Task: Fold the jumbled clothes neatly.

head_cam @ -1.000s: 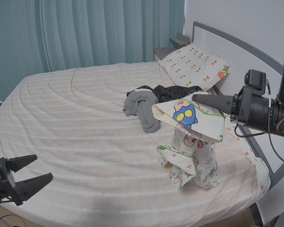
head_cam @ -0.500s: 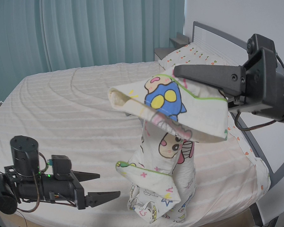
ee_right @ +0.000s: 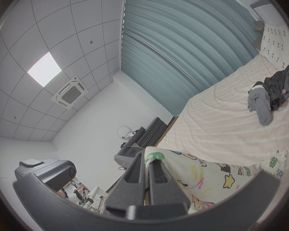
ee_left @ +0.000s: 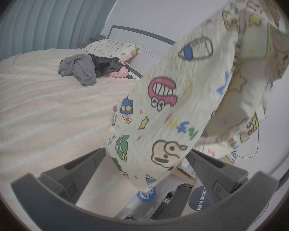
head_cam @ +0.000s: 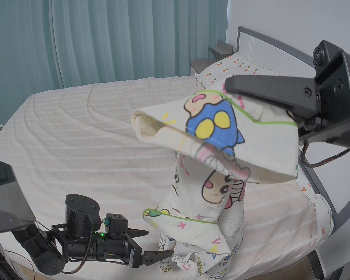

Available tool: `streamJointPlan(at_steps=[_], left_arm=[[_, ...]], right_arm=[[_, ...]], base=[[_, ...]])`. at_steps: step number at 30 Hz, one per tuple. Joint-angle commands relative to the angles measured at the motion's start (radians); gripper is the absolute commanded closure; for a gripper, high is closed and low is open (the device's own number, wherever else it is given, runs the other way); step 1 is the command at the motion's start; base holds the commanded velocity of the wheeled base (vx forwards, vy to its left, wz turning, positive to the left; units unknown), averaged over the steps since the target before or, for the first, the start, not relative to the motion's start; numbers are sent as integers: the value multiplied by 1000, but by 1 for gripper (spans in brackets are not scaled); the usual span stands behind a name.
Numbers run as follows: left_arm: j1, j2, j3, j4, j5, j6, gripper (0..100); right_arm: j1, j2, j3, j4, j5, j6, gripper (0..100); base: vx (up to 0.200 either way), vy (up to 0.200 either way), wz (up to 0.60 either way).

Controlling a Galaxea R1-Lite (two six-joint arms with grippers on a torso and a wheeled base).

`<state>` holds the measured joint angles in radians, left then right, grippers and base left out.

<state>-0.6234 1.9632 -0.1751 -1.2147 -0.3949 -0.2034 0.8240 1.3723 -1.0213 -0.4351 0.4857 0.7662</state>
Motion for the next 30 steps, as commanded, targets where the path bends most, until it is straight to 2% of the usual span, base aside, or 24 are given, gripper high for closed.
streamJointPlan(at_steps=[1,3,6,7,12,20,30], left_arm=[[-44,154,49,-68,11,-1,0],[-55,206,40,-103,24,-1,0],[-55,206,40,-103,24,-1,0],[-56,298,16,-195,91,-2,0],[-58,404,-9,-324,100,-14,0],[-58,493,-37,-356,103,-14,0],[-53,513,-61,-356,105,-14,0]], right_arm=[[-22,7,4,-2,8,16,100],[-28,5,4,-2,16,56,100],[-28,5,4,-2,16,56,100],[-33,1,23,-7,39,102,100],[-52,-1,87,-11,63,116,100],[-66,13,127,-54,94,156,100],[-98,17,130,-86,106,156,100]], base=[[0,0,0],[0,0,0],[0,0,0],[0,0,0],[0,0,0],[0,0,0],[0,0,0]])
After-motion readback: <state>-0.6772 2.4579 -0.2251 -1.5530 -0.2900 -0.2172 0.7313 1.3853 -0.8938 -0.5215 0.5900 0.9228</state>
